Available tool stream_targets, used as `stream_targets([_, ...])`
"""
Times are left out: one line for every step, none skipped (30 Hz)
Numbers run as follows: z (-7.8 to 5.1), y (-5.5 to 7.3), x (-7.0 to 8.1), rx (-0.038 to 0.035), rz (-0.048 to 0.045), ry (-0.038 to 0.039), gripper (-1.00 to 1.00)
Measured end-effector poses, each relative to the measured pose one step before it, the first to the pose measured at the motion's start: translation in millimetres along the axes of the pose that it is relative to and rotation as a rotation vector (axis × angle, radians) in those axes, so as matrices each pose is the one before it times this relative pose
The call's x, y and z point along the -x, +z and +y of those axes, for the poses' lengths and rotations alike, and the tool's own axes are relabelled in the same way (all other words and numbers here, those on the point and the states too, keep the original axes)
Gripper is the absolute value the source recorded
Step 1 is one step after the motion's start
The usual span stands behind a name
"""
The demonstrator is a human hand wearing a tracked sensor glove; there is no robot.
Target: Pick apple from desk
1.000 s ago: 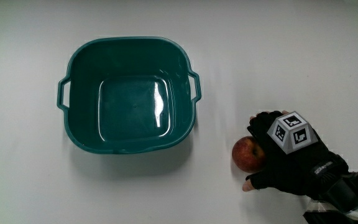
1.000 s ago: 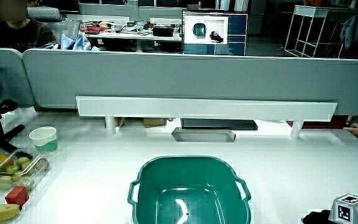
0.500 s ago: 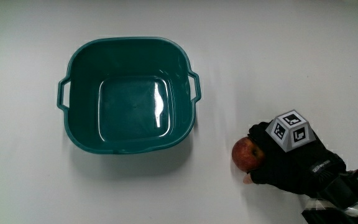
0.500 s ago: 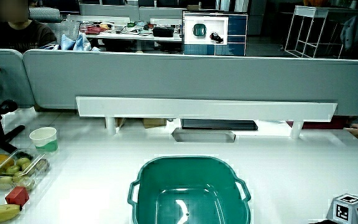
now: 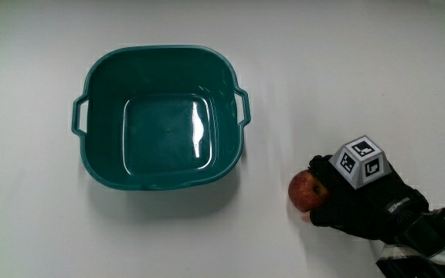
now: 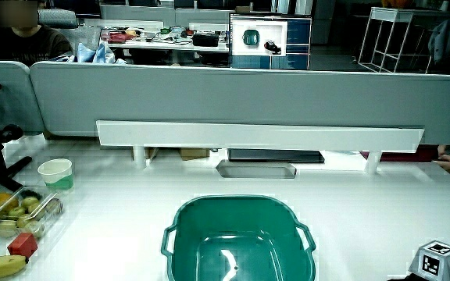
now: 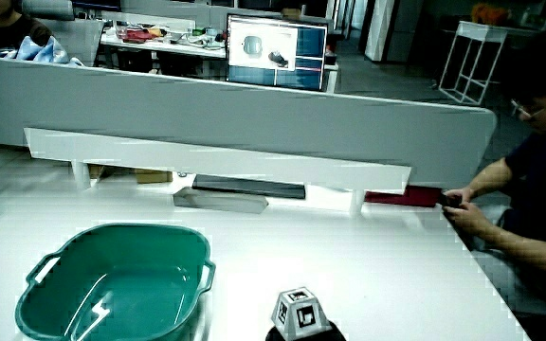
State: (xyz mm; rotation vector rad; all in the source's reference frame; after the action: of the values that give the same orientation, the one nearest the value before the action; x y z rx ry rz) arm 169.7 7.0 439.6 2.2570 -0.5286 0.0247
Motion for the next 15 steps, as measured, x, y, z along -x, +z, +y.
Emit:
stream_targets([-0.69, 0.69, 0.66, -0.00804, -0.00546, 0.00476, 0.93])
stream_targets([-1.09, 1.82, 1.57, -0.00495, -0.01373, -0.00048, 0.97])
stream_targets([-0.21, -0.08, 0.43, -0.01144, -0.00647, 0.00506, 1.00])
stream_targets([-0.20, 0.07, 0.36, -0.00785, -0.00693, 0.00182, 1.00])
stream_targets([-1.19, 2.61, 1.24, -0.00530, -0.00283, 0.00542, 1.00])
stream_targets([-1.07, 2.80, 0.99, -0.00780, -0.00183, 0.00108, 1.00])
stream_targets([0.03, 0.88, -0.54, -0.00322, -0.00409, -0.00008, 1.00])
stream_targets([-1.54, 3.38, 0.69, -0.00828, 0.00113, 0.00476, 1.00])
stream_targets([-1.72, 3.99, 0.53, -0.01180, 0.00510, 0.00450, 1.00])
stream_targets([-1.81, 4.82, 0.67, -0.01301, -0.00563, 0.00025, 1.00])
stream_targets([-1.98, 5.38, 1.29, -0.01378, -0.00831, 0.00224, 1.00])
stream_targets([-0.92, 4.21, 0.17, -0.00269, 0.01105, 0.00623, 1.00])
stream_targets([-1.72, 5.73, 0.79, -0.02191, -0.00882, 0.00041, 1.00])
stream_targets([-1.87, 6.72, 1.31, -0.01572, 0.00288, 0.00146, 1.00])
stream_targets([-2.05, 7.51, 2.23, -0.00692, 0.00241, 0.00983, 1.00])
